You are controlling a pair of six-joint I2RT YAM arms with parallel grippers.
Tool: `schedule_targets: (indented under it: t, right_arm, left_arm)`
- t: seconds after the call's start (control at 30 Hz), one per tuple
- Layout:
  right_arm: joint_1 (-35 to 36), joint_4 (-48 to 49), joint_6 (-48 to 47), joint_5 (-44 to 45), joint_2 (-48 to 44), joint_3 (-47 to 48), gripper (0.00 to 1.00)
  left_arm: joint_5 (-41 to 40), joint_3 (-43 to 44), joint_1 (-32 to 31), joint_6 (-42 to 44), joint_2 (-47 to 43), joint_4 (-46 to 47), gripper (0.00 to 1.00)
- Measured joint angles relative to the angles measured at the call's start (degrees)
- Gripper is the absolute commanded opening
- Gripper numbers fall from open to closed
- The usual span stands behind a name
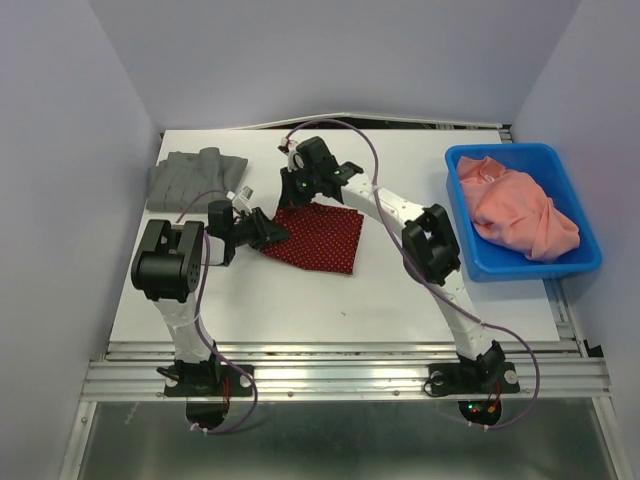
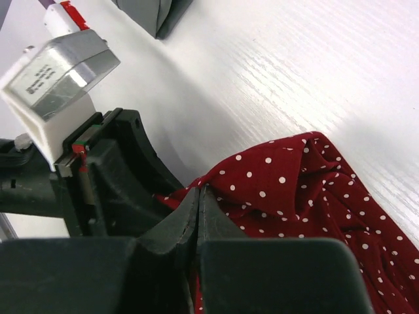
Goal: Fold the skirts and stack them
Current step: Neatly place the folded skirt to the corner
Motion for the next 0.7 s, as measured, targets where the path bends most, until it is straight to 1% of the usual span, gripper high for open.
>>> schedule_targets:
  t: [0.03,0.07,0.1,0.13,0.17,0.2,0.3,0.4,0.5,0.57,0.63,0.7]
  right_arm:
    - [-0.37,-0.02,0.09,-0.24,0.00,0.00,0.11]
    - [-0.52,-0.04,0.37,-0.50,0.00,0.00,0.46]
    - [-0.61,-0.04,0.24,-0.63,0.00,0.00,0.64]
    - [-0.68,0.00,0.63,-0.59,0.00,0.00,0.78]
    - [-0.74,0.15,0.35,-0.44,0.00,0.07,0.95]
    - [-0.87,0.28,0.52,-0.31,0.00,0.09,1.00]
    - [-1.79,0.42,0.00,0.70,-0.02,0.09,1.00]
    - [-4.02,0.35,-0.92,2.29,-1.16,-1.20,1.00]
    - [-7.82,0.39,-2.36,4.17,-5.14,-5.33,1.00]
    - [-10.03,0.24,-3.02,4.72,-8.04,-8.26,1.00]
    - [-13.07,0.00,-3.91,5.44,-12.33,-12.31,1.00]
    - [-14.84,-0.02,-4.46,5.86,-14.45,-13.97,1.00]
  left_arm:
    - [-1.03,0.46,-0.04,0.72,0.42,-1.51,0.17]
    - [-2.16,1.42,-0.13,1.42,0.48,-3.93,0.11]
    - [-2.89,2.16,-0.24,2.27,0.48,-5.16,0.05]
    - [-4.07,3.72,-0.44,3.37,0.44,-7.61,0.00]
    - [-5.33,5.16,-0.57,4.50,0.44,-9.79,0.00]
    - [-6.71,7.15,-0.79,5.70,0.44,-12.55,0.00]
    - [-12.17,15.08,-1.42,11.37,0.42,-23.43,0.00]
    - [-19.87,26.88,-1.70,18.36,0.52,-34.71,0.00]
    - [-27.15,37.13,-1.68,24.83,0.92,-41.97,0.00]
    - [-30.51,41.66,-1.68,28.00,1.66,-45.00,0.00]
    - [-35.17,48.50,-1.66,32.65,3.65,-48.92,0.00]
    - [-37.99,52.19,-1.53,35.36,5.22,-50.82,0.00]
